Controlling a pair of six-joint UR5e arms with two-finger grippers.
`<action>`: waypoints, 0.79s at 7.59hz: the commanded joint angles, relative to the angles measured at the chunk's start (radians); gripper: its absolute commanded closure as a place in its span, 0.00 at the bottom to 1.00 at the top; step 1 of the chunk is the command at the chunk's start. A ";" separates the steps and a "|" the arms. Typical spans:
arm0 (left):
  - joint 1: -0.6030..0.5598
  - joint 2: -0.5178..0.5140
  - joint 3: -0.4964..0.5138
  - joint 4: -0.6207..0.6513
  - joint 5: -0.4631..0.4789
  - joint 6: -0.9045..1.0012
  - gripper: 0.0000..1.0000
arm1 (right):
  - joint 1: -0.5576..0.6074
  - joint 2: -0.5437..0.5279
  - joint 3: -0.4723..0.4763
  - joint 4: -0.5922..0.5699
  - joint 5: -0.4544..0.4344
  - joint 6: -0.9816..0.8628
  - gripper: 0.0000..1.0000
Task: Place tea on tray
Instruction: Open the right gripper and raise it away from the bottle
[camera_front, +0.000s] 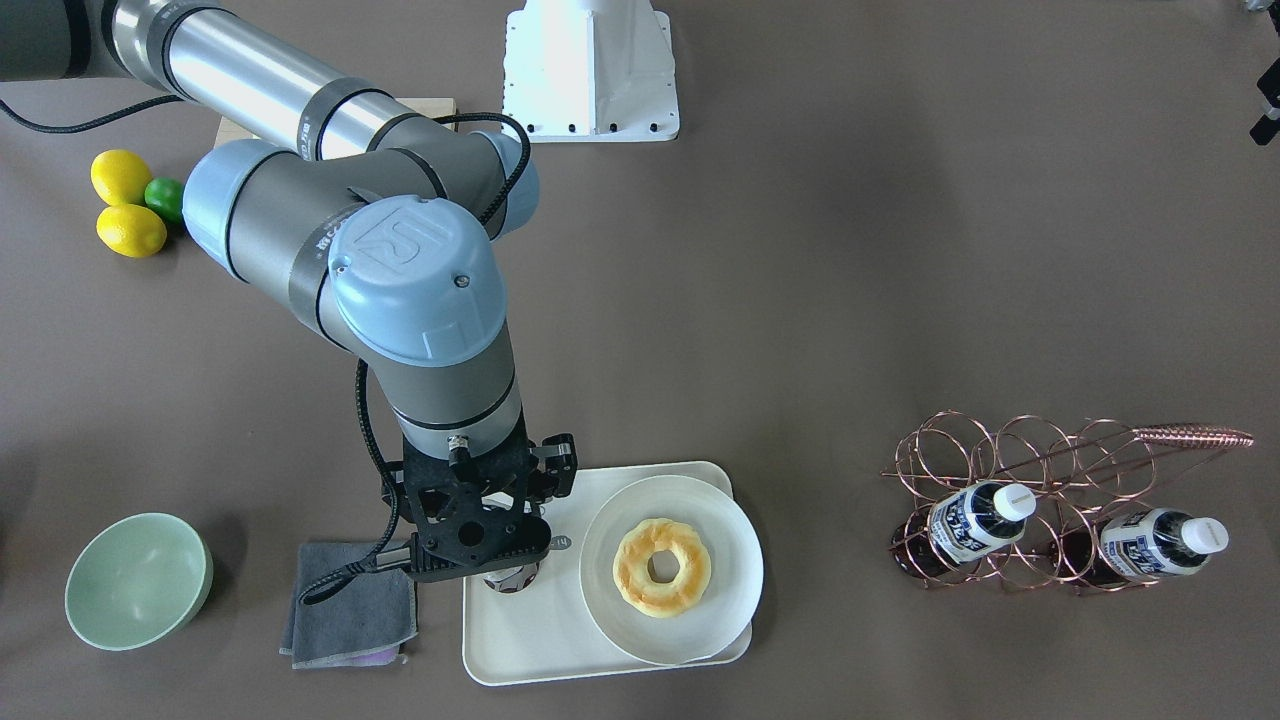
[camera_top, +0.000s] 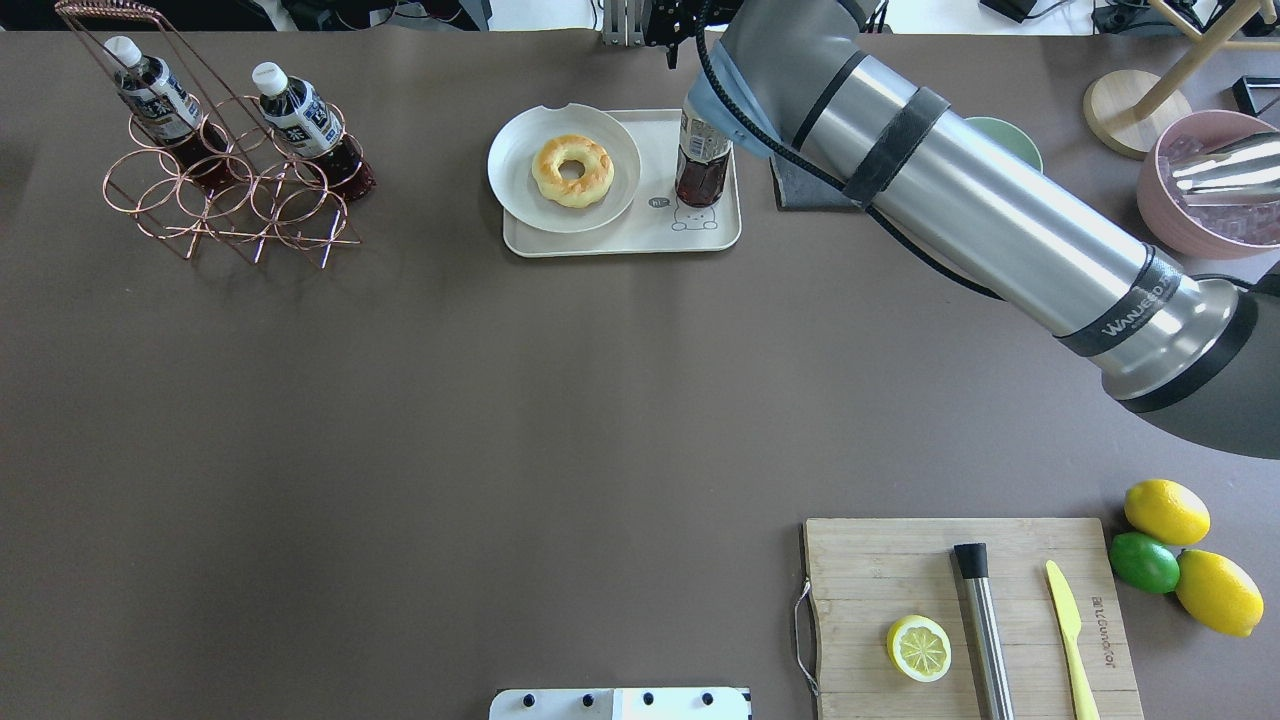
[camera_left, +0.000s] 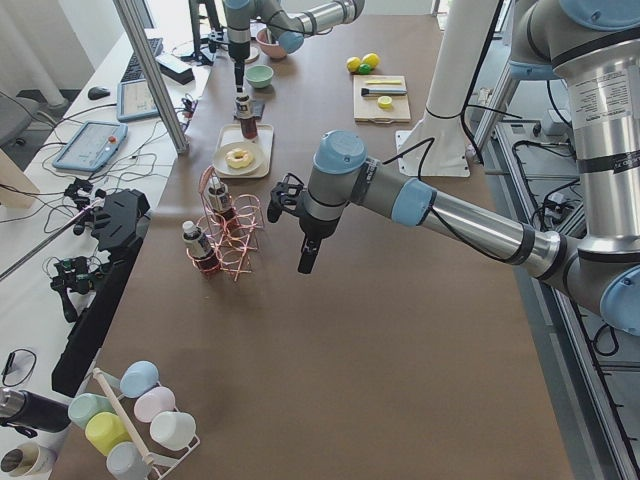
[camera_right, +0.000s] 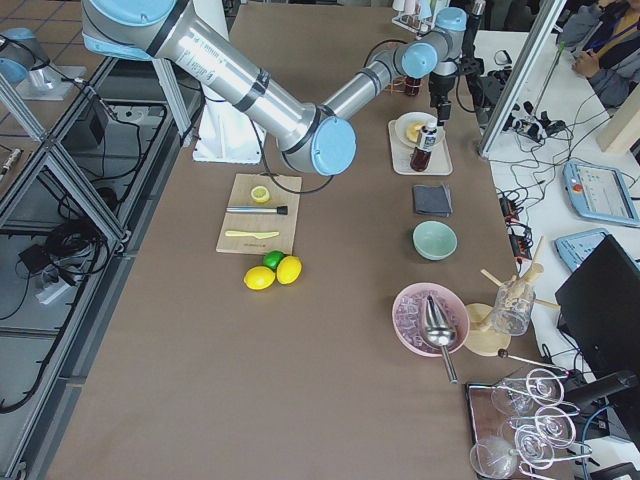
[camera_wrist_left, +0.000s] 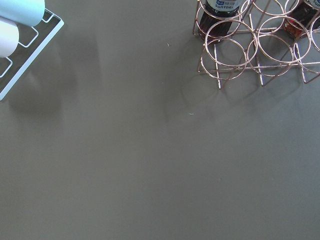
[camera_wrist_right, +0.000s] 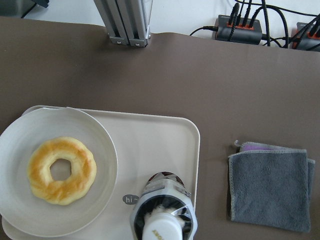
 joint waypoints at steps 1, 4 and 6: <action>-0.025 -0.022 0.031 0.015 0.000 0.048 0.04 | 0.125 -0.290 0.279 -0.039 0.109 -0.140 0.00; -0.044 -0.095 0.111 0.050 -0.006 0.099 0.04 | 0.301 -0.594 0.572 -0.281 0.146 -0.558 0.00; -0.044 -0.144 0.114 0.133 -0.006 0.137 0.04 | 0.419 -0.821 0.636 -0.303 0.148 -0.831 0.00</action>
